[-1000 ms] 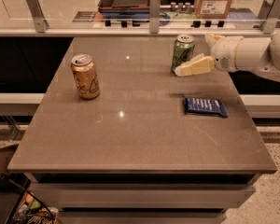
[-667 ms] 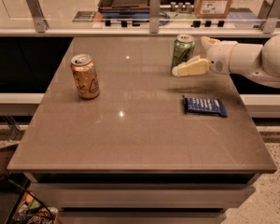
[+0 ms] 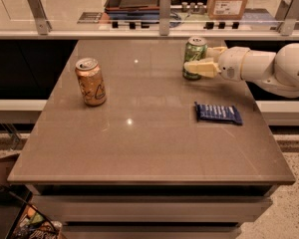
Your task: Pick green can
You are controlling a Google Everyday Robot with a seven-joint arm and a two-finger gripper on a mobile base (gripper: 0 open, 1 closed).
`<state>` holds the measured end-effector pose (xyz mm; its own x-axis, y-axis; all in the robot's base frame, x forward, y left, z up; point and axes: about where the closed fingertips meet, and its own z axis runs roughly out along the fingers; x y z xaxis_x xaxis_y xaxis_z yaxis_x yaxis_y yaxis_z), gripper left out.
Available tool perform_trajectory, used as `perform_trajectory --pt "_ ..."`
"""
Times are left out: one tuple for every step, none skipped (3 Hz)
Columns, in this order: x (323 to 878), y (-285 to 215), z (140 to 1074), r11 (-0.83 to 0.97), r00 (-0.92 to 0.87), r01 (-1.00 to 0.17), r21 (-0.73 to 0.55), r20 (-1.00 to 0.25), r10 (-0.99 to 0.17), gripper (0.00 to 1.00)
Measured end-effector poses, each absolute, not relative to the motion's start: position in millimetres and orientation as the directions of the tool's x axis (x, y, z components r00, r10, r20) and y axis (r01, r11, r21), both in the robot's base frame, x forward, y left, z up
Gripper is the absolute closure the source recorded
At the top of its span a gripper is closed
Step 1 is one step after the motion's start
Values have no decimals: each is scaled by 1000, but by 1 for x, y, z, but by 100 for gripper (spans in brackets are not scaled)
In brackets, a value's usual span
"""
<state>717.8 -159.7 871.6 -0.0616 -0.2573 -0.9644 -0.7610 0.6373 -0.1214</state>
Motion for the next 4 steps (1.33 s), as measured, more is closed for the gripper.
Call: perform_trajectory --pt "718 -157 871 634 -61 -764 -120 -965 -256 65" --pt "719 -154 871 631 -61 -766 -119 -965 -256 87" --pt "719 -151 870 628 -61 -769 -118 -965 -255 100" --pt "718 -150 877 621 -64 -777 -108 -967 -247 100"
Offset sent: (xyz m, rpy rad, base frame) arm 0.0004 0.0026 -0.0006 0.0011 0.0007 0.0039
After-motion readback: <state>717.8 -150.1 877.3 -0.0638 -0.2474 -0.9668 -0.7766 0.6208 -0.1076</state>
